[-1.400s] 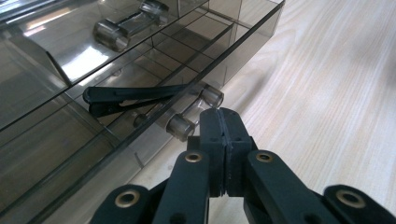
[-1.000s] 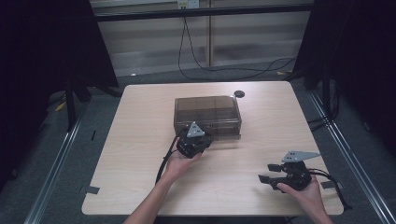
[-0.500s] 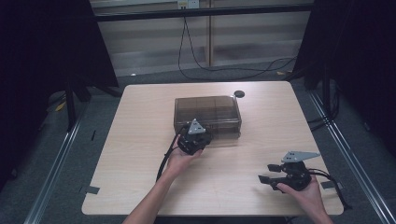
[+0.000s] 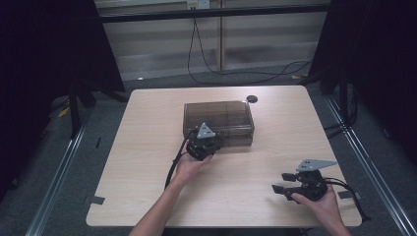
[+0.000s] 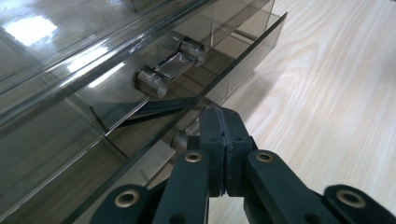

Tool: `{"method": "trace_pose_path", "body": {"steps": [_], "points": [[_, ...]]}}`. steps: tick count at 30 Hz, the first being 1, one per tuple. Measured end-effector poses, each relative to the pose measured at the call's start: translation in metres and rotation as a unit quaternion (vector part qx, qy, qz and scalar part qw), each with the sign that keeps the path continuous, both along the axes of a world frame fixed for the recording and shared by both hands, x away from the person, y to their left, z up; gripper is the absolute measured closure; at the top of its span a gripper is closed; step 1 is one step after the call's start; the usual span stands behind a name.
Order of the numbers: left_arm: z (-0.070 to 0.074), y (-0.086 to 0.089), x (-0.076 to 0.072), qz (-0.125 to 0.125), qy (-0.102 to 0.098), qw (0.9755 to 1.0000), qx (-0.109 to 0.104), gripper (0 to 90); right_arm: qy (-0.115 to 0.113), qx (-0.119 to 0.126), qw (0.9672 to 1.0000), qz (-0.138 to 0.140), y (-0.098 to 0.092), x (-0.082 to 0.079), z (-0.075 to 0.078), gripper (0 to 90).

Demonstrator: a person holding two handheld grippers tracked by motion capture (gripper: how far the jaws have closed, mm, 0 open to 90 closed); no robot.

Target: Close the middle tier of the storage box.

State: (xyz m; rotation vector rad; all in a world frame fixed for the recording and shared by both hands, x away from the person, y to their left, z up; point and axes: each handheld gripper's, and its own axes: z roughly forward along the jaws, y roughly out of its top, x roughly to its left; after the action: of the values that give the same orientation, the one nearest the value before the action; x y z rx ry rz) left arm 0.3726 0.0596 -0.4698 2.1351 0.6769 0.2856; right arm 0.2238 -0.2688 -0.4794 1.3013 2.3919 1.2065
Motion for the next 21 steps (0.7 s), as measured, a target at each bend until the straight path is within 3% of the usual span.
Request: {"method": "trace_pose_path", "body": {"steps": [5,21], "points": [[0.002,-0.003,0.003,-0.001,-0.006,1.0000,0.006,89.6,0.000,0.000,1.0000,0.000,0.000,0.000,0.000,36.6],[0.002,-0.002,0.011,0.006,0.002,1.0000,0.007,89.7,0.001,-0.001,1.0000,0.003,0.000,0.003,-0.001,36.5]]}}
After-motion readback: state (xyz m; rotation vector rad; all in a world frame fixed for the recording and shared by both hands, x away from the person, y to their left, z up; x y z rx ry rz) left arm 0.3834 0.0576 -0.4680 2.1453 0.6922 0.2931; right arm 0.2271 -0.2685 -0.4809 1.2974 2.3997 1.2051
